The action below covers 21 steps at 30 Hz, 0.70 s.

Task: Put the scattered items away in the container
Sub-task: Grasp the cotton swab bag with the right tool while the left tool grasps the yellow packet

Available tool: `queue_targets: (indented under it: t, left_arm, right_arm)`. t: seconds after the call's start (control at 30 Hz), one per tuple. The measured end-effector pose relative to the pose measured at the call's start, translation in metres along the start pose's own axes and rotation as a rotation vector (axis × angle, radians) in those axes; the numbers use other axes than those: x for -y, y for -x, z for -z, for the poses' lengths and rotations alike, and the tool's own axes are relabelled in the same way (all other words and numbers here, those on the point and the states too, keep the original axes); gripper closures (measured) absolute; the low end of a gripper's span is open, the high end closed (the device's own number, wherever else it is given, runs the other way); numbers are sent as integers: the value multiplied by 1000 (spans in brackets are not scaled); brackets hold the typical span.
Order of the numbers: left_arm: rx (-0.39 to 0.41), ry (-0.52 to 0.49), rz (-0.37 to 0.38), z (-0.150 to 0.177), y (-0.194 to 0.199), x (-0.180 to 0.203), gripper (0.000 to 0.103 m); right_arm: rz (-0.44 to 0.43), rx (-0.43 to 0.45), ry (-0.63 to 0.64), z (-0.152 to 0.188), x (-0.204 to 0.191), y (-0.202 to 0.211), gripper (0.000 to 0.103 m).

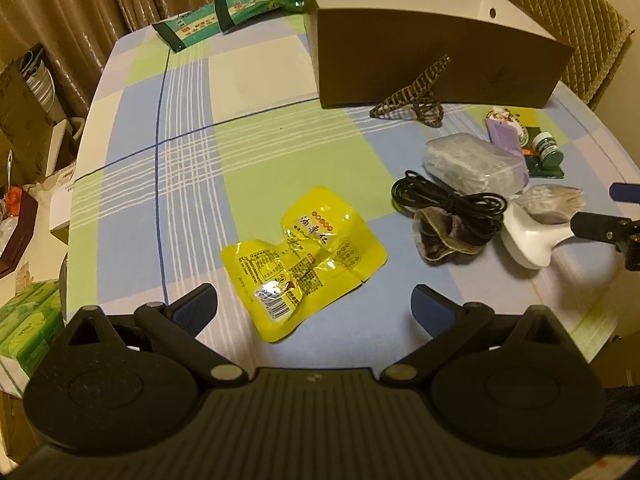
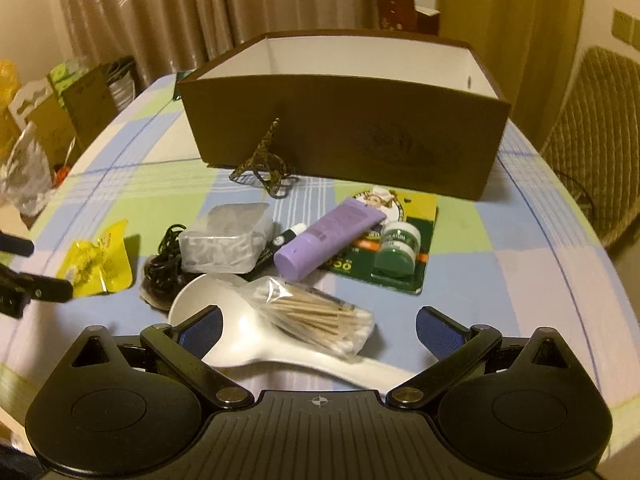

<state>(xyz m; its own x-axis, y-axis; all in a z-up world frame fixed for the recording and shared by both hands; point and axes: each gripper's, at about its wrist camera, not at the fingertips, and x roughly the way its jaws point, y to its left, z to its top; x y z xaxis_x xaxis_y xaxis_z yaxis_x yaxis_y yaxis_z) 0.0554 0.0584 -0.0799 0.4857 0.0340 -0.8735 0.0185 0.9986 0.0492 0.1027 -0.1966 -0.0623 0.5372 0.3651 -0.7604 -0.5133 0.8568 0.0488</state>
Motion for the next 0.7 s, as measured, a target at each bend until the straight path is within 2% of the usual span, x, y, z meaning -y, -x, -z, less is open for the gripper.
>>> queue_targets:
  t: [0.27,0.37,0.47,0.57,0.6,0.7]
  left_arm:
    - [-25,0,1,-5,-13,-4,1]
    - [-28,-6,3,-7,-16,-5,1]
    - [-27,-15,10,-7,-19,-6,2]
    - [-25,-43,25,-7,-23,-6,5]
    - [-23,-58,26,-7,-24,-7,6]
    - [-15,-105,39,-6,-27,-10,10]
  right_arm:
    - [-11,-21,76,-3,0,-18,21]
    - [-26,-35,106,-4,-1,-25,30]
    - [-40,-51,156,-4,-1,-31,41]
    - [-44,-59,242,-2,-3,-35,57]
    - [-52,-56,260,-2,-3,-35,65]
    - [-83,-70,284,-4,4,-35,73]
